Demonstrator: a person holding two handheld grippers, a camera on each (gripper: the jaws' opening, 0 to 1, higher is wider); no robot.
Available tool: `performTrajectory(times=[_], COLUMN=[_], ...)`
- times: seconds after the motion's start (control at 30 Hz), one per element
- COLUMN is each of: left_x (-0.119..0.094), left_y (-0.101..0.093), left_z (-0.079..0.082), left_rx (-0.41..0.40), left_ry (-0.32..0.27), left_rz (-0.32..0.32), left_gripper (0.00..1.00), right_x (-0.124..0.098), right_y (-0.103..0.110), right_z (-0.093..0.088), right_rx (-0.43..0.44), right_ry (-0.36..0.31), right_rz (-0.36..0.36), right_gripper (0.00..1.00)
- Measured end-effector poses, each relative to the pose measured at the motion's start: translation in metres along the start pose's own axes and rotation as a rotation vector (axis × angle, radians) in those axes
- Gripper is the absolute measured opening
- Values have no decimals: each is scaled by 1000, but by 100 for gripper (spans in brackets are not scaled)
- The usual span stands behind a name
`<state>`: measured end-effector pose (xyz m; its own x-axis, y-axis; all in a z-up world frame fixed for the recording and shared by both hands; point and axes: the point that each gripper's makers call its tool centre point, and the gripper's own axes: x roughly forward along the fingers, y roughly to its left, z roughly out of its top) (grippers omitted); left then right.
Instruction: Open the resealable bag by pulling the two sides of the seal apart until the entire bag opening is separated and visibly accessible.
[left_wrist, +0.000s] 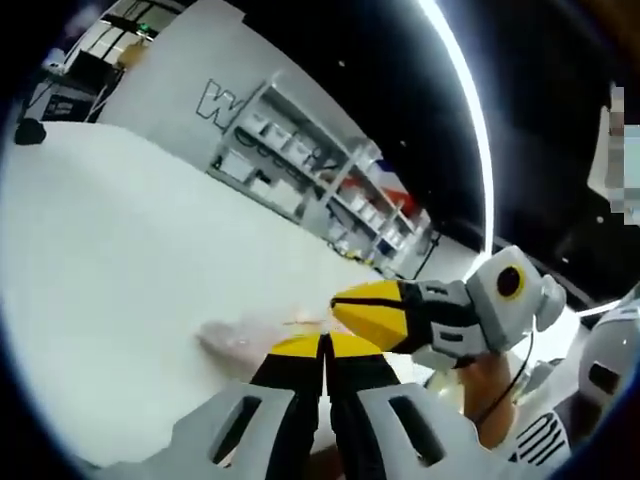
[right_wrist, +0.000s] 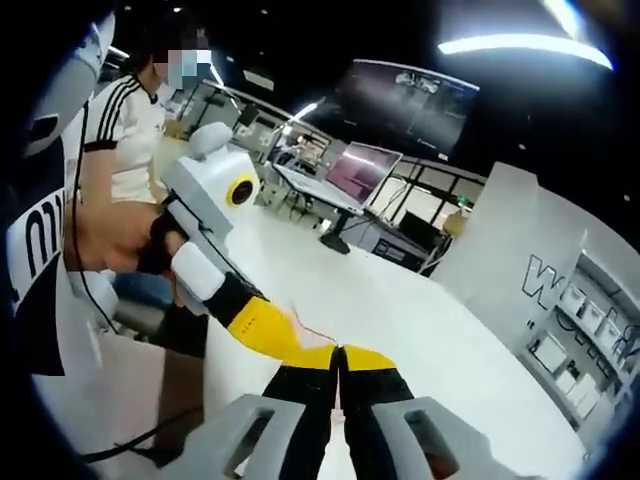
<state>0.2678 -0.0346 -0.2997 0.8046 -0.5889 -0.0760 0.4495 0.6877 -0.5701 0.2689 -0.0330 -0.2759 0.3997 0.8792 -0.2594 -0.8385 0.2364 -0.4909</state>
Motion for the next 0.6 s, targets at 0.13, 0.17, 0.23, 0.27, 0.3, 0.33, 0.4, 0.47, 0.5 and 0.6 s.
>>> performTrajectory(times=[0.13, 0.17, 0.23, 0.27, 0.3, 0.33, 0.4, 0.47, 0.5, 0.6], left_x=[3, 3, 4, 4, 4, 4, 4, 4, 3, 3], left_y=[-5, -6, -7, -8, -8, -8, -7, -7, -6, -6], left_z=[-9, -13, -17, -18, -18, -17, -16, -15, -14, -12], left_rx=[-10, -10, -14, -18, -21, -20, -16, -13, -14, -10], left_ry=[51, 71, 87, 87, 87, 87, 83, 77, 72, 66], left_rz=[-23, -28, -35, -39, -41, -41, -39, -37, -36, -34], left_gripper=[1, 1, 1, 1, 1, 1, 1, 1, 1, 1], right_x=[-3, -5, -8, -8, -7, -7, -7, -7, -7, -6], right_y=[-12, -18, -25, -26, -26, -25, -23, -22, -21, -16], right_z=[3, 5, 6, 4, 4, 4, 4, 4, 4, 4], right_rx=[0, -3, 11, 18, 21, 20, 12, 7, 6, 3], right_ry=[-19, -33, -35, -33, -34, -36, -34, -34, -35, -32], right_rz=[-50, -79, -104, -105, -105, -105, -103, -99, -95, -70], right_gripper=[0, 0, 0, 0, 0, 0, 0, 0, 0, 0])
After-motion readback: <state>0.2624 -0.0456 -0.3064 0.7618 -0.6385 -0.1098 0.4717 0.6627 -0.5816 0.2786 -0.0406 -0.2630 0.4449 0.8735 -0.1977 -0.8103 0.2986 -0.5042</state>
